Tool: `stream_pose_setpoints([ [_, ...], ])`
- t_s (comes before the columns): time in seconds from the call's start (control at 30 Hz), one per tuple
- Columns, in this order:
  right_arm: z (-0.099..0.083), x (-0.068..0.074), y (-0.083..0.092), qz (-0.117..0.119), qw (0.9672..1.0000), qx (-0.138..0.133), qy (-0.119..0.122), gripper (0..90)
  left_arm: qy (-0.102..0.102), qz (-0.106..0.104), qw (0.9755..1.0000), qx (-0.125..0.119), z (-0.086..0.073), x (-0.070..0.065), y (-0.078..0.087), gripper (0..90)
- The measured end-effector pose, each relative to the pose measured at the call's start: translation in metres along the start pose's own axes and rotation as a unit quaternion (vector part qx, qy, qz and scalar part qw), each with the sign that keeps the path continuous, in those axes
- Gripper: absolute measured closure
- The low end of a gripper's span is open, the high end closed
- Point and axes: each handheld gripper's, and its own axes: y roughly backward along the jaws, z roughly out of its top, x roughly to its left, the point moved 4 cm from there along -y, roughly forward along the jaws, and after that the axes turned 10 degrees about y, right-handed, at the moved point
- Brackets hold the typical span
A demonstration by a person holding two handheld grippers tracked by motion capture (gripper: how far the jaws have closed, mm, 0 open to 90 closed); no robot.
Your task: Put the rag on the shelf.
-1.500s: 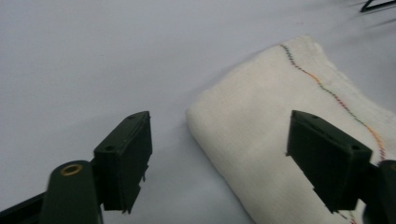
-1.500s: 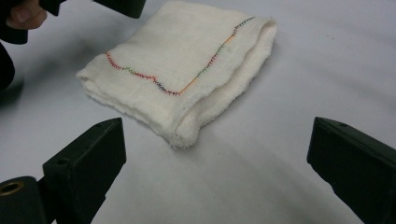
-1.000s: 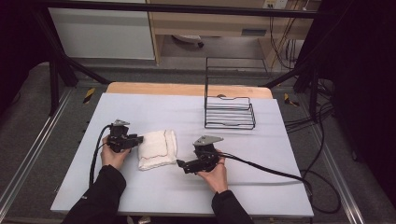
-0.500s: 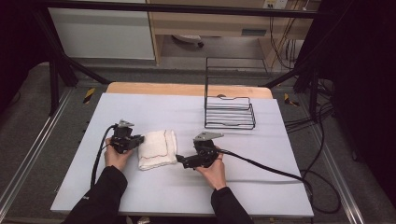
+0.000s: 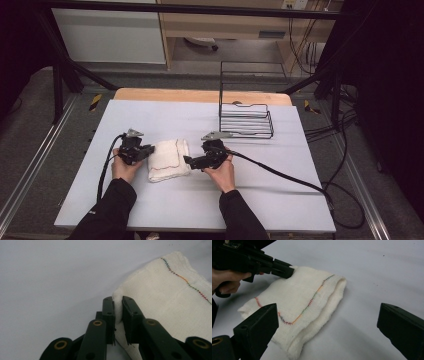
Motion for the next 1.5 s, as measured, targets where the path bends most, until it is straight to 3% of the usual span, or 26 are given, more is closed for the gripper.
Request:
stream_pose_setpoints([
  [0.2, 0.011, -0.003, -0.012, -0.001, 1.0, 0.007, -0.003, 3.6, -0.004, -0.002, 1.0, -0.002, 0.0, 0.001, 0.0, 80.0],
  [0.47, 0.021, -0.006, -0.032, -0.006, 0.9997, 0.017, 0.015, 4.5, -0.006, -0.003, 1.0, -0.003, -0.001, 0.001, 0.0, 79.9],
  [0.6, 0.025, -0.013, -0.041, -0.008, 0.9998, 0.019, -0.003, 9.9, -0.005, -0.002, 1.0, -0.004, -0.001, 0.0, 0.0, 79.8],
  [0.77, 0.028, -0.021, -0.055, -0.009, 0.9995, 0.029, -0.005, 17.5, -0.005, -0.002, 1.0, -0.005, -0.001, 0.0, 0.0, 79.8],
  [1.0, 0.023, -0.031, -0.067, -0.009, 0.9987, 0.042, -0.028, 33.1, -0.006, -0.003, 1.0, -0.004, -0.001, 0.0, 0.0, 79.8],
  [1.2, 0.02, -0.031, -0.073, -0.007, 0.9986, 0.05, -0.018, 45.3, -0.004, -0.003, 1.0, -0.004, 0.0, 0.001, 0.0, 79.8],
  [1.37, 0.019, -0.025, -0.079, -0.002, 0.9983, 0.058, -0.005, 50.6, -0.004, -0.004, 1.0, -0.004, -0.001, 0.001, 0.0, 79.9],
  [1.5, 0.019, -0.024, -0.081, 0.002, 0.9982, 0.059, -0.01, 53.9, -0.002, -0.006, 1.0, -0.004, -0.001, 0.001, -0.001, 79.9],
])
